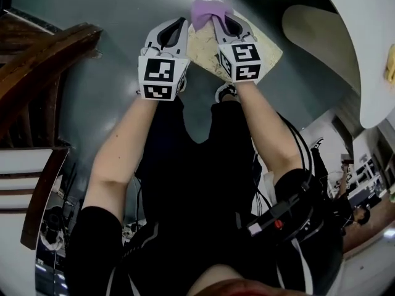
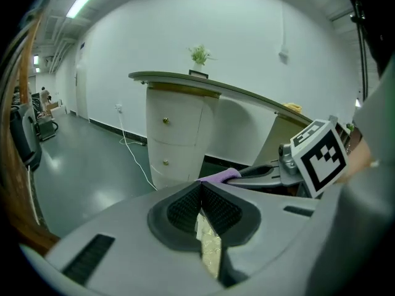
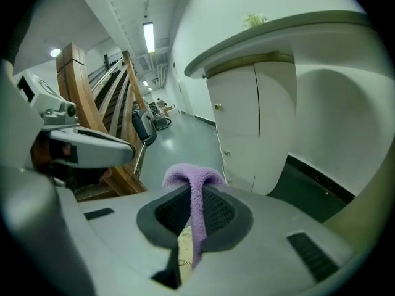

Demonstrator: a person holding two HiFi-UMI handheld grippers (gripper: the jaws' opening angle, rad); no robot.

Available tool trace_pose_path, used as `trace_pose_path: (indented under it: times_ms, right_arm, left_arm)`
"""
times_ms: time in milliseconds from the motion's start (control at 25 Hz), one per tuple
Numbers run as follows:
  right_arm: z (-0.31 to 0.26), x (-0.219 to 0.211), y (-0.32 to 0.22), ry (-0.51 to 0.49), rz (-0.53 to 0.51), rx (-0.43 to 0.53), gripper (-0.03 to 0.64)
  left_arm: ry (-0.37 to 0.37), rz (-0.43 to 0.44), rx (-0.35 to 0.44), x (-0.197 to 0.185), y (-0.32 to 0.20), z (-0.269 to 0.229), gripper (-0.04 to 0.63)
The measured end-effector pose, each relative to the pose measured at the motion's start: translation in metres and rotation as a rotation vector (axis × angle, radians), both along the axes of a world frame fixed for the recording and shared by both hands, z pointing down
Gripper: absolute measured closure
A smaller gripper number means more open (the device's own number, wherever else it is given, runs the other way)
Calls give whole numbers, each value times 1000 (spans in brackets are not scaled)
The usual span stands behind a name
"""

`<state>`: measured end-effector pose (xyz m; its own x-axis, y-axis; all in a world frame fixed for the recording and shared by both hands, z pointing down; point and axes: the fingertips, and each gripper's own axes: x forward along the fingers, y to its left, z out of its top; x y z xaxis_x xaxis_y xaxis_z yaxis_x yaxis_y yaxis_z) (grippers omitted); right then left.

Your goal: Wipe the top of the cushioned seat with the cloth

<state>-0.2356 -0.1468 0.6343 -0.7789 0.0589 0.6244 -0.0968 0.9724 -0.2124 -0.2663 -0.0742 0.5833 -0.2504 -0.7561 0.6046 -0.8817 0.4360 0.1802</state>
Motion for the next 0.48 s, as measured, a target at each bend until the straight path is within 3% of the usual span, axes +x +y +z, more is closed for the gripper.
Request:
trace_pose_path:
  times_ms: [240, 480]
  right_arm:
    - [55, -11, 0, 79, -9, 29, 591]
    - [97, -9, -4, 184, 33, 25, 591]
  left_arm:
    - [1, 16, 1, -4, 1, 20, 591]
    - [100, -54, -25, 2, 14, 43, 591]
